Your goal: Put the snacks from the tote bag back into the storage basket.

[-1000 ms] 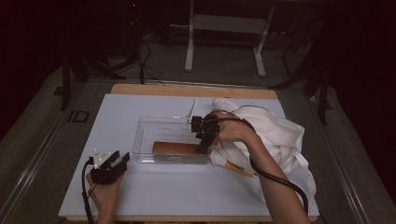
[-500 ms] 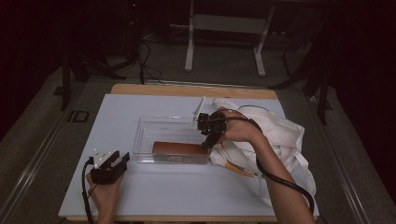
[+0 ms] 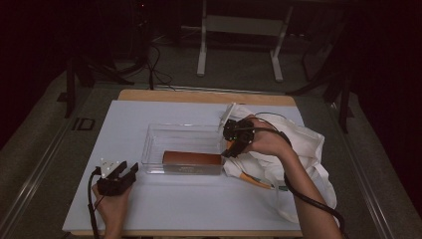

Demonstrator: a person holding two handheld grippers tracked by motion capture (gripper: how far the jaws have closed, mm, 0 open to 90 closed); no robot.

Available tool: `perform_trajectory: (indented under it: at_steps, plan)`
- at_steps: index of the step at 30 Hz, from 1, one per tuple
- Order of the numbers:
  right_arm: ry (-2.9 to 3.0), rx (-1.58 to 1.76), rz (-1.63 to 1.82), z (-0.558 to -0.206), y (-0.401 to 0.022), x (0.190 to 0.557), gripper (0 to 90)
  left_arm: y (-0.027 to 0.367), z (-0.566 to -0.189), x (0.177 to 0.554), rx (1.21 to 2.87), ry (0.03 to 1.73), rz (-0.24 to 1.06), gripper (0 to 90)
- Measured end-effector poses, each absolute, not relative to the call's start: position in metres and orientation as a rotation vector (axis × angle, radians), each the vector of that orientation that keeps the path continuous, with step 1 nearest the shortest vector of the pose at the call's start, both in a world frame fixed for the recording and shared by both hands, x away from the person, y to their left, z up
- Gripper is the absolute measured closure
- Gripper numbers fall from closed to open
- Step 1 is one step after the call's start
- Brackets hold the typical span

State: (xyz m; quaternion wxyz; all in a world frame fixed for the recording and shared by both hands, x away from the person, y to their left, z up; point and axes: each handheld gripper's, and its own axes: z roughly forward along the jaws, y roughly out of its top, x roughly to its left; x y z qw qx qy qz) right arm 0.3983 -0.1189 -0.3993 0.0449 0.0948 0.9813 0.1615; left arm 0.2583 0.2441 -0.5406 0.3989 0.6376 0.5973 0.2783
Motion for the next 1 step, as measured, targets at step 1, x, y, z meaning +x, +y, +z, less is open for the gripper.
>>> perform_trajectory:
  at_steps: [1]
  plan:
    - [2.982,0.301,0.510,-0.3984,-0.1230,0.3973,36.8,0.2441,-0.5407,0.2589,1.619,1.518,0.704,53.9]
